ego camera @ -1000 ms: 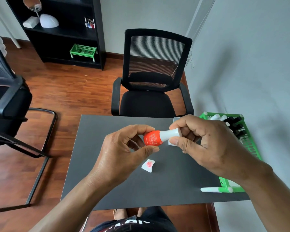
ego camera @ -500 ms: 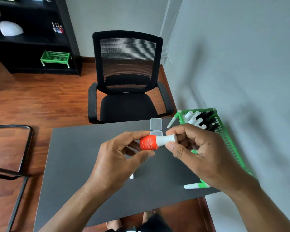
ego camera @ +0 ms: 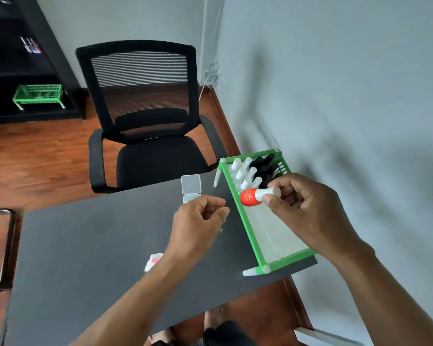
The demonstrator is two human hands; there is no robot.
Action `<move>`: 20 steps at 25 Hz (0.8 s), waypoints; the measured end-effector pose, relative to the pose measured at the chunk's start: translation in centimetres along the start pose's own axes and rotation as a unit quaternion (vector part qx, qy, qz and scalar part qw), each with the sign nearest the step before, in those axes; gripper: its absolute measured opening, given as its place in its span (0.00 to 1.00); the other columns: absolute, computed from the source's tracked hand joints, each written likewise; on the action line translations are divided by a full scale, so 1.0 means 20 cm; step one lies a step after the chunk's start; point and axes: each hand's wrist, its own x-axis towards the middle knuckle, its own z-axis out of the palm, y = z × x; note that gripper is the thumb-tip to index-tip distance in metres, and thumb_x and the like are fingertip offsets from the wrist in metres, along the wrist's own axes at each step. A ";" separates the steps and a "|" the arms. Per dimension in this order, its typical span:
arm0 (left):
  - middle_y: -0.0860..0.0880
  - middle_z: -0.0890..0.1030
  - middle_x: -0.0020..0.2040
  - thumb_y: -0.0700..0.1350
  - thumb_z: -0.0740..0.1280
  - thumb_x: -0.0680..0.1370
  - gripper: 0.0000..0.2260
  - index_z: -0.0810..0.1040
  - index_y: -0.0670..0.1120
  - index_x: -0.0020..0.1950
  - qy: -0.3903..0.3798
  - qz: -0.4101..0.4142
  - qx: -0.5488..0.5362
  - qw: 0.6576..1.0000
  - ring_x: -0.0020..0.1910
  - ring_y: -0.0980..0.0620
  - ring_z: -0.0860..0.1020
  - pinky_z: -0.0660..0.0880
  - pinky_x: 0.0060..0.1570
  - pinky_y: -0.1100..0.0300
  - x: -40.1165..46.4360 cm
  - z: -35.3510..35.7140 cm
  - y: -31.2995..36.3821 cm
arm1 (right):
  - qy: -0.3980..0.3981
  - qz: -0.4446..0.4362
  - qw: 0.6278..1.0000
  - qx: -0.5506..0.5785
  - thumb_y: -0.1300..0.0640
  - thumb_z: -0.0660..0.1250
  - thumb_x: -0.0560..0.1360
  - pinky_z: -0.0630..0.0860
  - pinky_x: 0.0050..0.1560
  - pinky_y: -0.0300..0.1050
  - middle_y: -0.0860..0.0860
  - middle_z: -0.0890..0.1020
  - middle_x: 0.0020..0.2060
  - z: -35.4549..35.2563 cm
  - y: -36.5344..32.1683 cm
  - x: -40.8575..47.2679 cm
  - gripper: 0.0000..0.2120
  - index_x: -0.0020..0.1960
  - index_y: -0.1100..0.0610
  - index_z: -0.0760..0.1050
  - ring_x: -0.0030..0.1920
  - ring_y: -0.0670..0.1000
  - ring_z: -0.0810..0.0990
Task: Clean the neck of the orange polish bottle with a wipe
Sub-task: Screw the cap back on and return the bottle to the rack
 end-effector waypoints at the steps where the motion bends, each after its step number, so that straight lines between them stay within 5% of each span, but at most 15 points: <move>1: 0.55 0.87 0.37 0.44 0.76 0.78 0.03 0.86 0.51 0.51 -0.005 -0.017 0.002 1.000 0.39 0.53 0.87 0.84 0.36 0.62 0.03 0.07 -0.02 | 0.002 0.010 1.000 -0.007 0.46 0.75 0.72 0.73 0.35 0.28 0.38 0.84 0.38 0.00 0.06 0.01 0.08 0.48 0.49 0.83 0.35 0.42 0.81; 8: 0.51 0.86 0.42 0.47 0.74 0.79 0.04 0.79 0.53 0.47 0.004 -0.089 0.065 0.994 0.40 0.50 0.86 0.86 0.43 0.51 0.12 0.38 -0.14 | -0.022 0.037 0.996 -0.078 0.54 0.77 0.72 0.77 0.36 0.44 0.43 0.82 0.32 0.13 0.36 0.12 0.05 0.45 0.50 0.82 0.32 0.47 0.79; 13: 0.44 0.87 0.41 0.41 0.73 0.80 0.02 0.83 0.46 0.51 0.025 -0.108 0.010 0.994 0.35 0.47 0.86 0.80 0.29 0.65 0.11 0.44 -0.18 | -0.050 0.031 0.992 -0.110 0.52 0.76 0.71 0.70 0.32 0.41 0.45 0.79 0.31 0.25 0.47 0.19 0.06 0.43 0.52 0.80 0.31 0.45 0.75; 20: 0.42 0.87 0.40 0.40 0.74 0.79 0.01 0.83 0.45 0.49 0.056 -0.115 -0.019 0.992 0.37 0.40 0.87 0.85 0.33 0.55 0.10 0.46 -0.20 | -0.086 0.028 0.987 -0.134 0.50 0.75 0.72 0.72 0.35 0.43 0.43 0.78 0.31 0.31 0.54 0.25 0.08 0.41 0.48 0.77 0.34 0.49 0.77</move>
